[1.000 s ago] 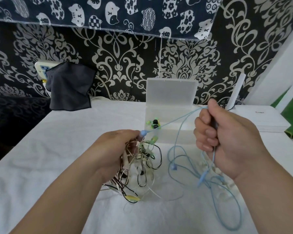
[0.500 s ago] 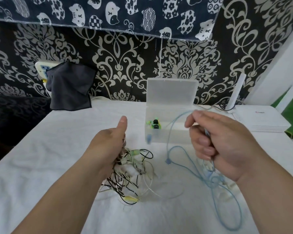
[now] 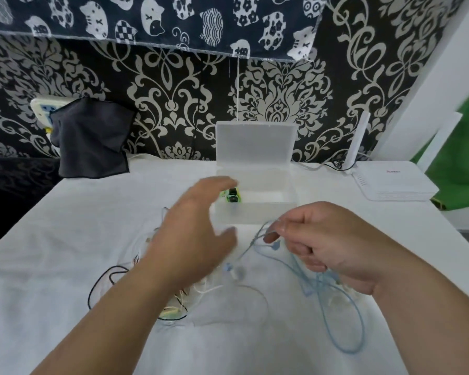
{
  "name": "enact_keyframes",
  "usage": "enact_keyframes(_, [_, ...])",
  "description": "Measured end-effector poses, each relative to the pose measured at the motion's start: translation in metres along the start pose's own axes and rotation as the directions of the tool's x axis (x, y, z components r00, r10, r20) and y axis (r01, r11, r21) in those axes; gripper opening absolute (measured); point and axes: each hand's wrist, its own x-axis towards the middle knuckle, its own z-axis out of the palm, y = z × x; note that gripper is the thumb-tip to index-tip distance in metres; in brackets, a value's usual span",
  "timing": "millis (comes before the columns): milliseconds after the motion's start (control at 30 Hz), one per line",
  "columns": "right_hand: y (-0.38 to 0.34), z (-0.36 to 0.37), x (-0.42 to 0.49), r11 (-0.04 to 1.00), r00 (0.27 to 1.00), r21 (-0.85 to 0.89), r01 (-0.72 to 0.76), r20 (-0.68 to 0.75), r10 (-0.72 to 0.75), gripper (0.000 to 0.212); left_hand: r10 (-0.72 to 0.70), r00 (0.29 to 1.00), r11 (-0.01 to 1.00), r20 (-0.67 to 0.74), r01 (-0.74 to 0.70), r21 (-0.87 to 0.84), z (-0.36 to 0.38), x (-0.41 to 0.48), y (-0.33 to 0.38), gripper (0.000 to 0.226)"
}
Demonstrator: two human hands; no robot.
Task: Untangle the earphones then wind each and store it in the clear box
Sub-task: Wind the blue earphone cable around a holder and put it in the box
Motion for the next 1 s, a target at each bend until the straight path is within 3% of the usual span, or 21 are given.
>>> enact_keyframes(67, [0.002,0.003,-0.002,1.0,1.0,-0.018,0.011,0.01,-0.011,0.028,0.016,0.963,0.969,0.269,0.052,-0.241,0.01,-0.005,0.024,0.08])
enact_keyframes(133, [0.002,0.001,-0.005,0.999,0.999,-0.011,0.04,0.027,-0.04,0.024,0.035,0.921,0.983,0.388,0.039,-0.181,0.022,-0.008,0.033,0.059])
enact_keyframes(200, [0.001,-0.008,-0.011,0.998,0.998,-0.014,0.065,0.018,-0.065,0.014,-0.02,0.953,0.984,0.303,0.072,-0.161,0.024,-0.003,0.035,0.015])
enact_keyframes(233, [0.001,-0.014,-0.014,0.997,0.998,-0.032,0.07,-0.002,-0.07,0.01,-0.081,0.969,0.969,0.233,0.131,-0.209,0.024,0.0,0.034,0.012])
enact_keyframes(300, [0.003,-0.028,-0.02,0.995,0.998,-0.085,0.042,-0.045,-0.046,0.009,-0.247,0.964,0.887,0.103,0.267,-0.377,0.02,0.006,0.029,0.026])
enact_keyframes(367, [0.007,-0.04,-0.026,0.995,0.998,-0.104,0.009,-0.058,-0.016,0.007,-0.364,0.931,0.784,0.014,0.315,-0.535,0.015,0.011,0.024,0.03])
enact_keyframes(467, [0.012,-0.056,-0.035,0.985,0.999,-0.171,-0.013,0.028,0.018,0.012,-0.427,0.902,0.755,-0.063,0.318,-0.573,0.017,0.012,0.026,0.03])
enact_keyframes(533, [0.014,-0.063,-0.04,0.967,0.997,-0.255,-0.026,0.06,0.042,0.013,-0.526,0.842,0.698,-0.119,0.347,-0.627,0.015,0.014,0.025,0.03])
enact_keyframes(633, [0.02,-0.075,-0.041,0.976,0.987,-0.195,-0.098,-0.148,0.07,0.017,-0.646,0.735,0.617,-0.204,0.347,-0.706,0.003,0.019,0.015,0.026])
enact_keyframes(733, [0.026,-0.084,-0.036,0.978,0.872,-0.16,-0.134,-0.487,0.04,0.022,-0.595,0.758,0.721,-0.269,0.355,-0.595,0.004,0.017,0.014,0.02])
enact_keyframes(867, [0.033,-0.092,-0.032,0.959,0.705,-0.219,-0.182,-0.709,-0.028,0.024,-0.534,0.8,0.778,-0.275,0.336,-0.531,0.013,0.014,0.023,0.013])
enact_keyframes(933, [0.034,-0.097,-0.028,0.995,0.61,-0.008,-0.095,-0.79,0.052,0.031,-0.523,0.815,0.796,-0.249,0.363,-0.485,0.012,0.014,0.023,0.008])
enact_keyframes(1000, [0.031,-0.101,-0.026,0.969,0.534,0.244,0.021,-0.822,0.196,0.04,-0.502,0.838,0.813,-0.214,0.374,-0.446,0.014,0.014,0.018,0.013])
